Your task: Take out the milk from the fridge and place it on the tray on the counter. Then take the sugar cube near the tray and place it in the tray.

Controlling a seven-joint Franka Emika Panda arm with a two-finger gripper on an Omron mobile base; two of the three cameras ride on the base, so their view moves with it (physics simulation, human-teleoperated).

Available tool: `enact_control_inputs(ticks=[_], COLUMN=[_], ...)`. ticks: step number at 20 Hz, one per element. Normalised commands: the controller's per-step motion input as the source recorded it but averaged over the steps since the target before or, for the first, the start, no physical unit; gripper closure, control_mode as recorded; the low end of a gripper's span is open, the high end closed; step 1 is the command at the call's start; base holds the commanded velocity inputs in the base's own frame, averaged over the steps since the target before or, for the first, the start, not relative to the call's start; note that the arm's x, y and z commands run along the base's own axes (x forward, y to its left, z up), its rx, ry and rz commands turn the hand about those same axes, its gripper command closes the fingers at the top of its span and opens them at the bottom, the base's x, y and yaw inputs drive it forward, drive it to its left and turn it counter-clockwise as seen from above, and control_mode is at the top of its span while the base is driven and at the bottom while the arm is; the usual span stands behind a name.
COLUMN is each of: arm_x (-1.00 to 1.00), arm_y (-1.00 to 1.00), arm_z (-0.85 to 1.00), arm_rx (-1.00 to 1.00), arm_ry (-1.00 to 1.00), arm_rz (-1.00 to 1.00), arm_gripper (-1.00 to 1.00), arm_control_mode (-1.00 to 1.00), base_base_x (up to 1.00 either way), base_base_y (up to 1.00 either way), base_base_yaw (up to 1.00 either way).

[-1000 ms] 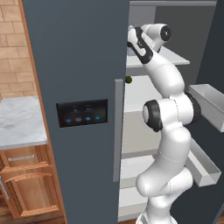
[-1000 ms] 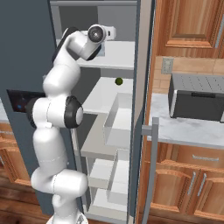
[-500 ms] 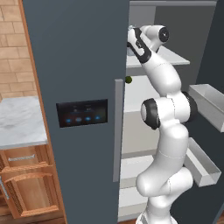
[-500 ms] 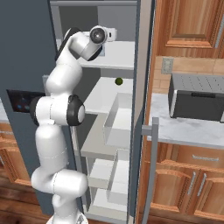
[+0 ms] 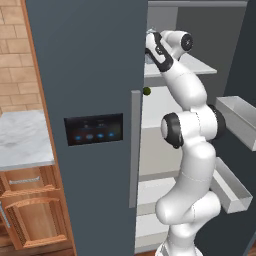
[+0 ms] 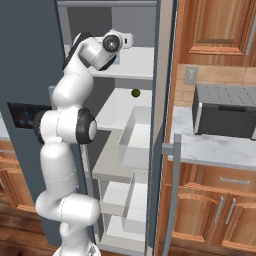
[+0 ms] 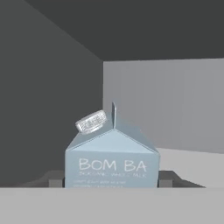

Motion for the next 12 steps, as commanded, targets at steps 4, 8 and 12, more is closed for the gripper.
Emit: enact_control_inputs(ticks=[4,8,12], arm_x=[-0.07,-0.57,-1.0], arm_y=[0.03,0.0,-0.03], arm_z=[0.0,0.01,0.09], arm_rx=[0.0,0.0,0.0], arm_ry=[0.0,0.0,-0.04], arm_rz=[0.0,0.0,0.0], arm_gripper=[1.0,1.0,1.0], arm_control_mode=[-1.0,-1.0,-1.0], base_base_x=[0.0,0.0,0.0], base_base_y=[0.0,0.0,0.0], base_base_yaw=[0.0,0.0,0.0])
